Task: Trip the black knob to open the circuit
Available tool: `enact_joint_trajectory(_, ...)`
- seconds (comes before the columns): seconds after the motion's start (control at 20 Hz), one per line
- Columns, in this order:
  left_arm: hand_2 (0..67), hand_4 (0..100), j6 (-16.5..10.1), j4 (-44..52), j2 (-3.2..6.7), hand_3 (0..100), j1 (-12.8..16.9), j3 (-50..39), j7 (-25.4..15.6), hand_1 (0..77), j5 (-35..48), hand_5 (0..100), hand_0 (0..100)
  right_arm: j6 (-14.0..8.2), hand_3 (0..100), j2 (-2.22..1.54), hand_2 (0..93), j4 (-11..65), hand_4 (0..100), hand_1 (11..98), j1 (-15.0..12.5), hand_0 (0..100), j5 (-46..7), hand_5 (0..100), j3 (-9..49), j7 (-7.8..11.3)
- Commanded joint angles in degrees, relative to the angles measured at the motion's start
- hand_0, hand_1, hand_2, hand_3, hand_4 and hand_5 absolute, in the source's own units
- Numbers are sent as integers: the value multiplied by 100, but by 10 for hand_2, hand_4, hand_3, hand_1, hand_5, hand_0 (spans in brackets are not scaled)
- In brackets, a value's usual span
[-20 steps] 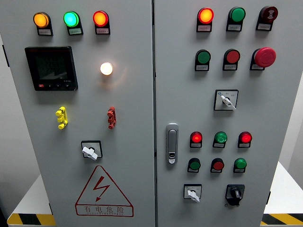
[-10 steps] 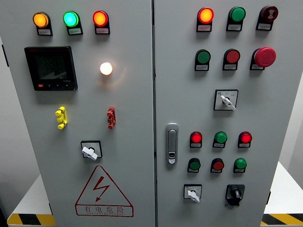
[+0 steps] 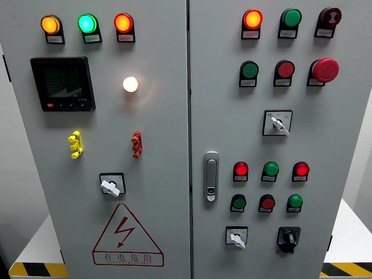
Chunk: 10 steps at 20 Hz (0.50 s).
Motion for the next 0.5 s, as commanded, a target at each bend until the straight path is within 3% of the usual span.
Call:
enact_joint_trajectory(0.0,195,99,0,0,3,262,0,0,0,0,0,86,0,-27,925,1,0,-2,997,700,149,1000,25,1000,-20,-90)
enact_joint_trajectory(0.2,195,99,0,0,3,261,0,0,9,0,0,86,0,-18,918,1,0,-20,988,750,456,1000,298,1000,-29,-336)
enact_joint_trajectory(0.45,195,99,0,0,-6,262,0,0,0,0,0,86,0,-18,916,1,0,-169,985,768,712,1000,307,1000,-38,-372)
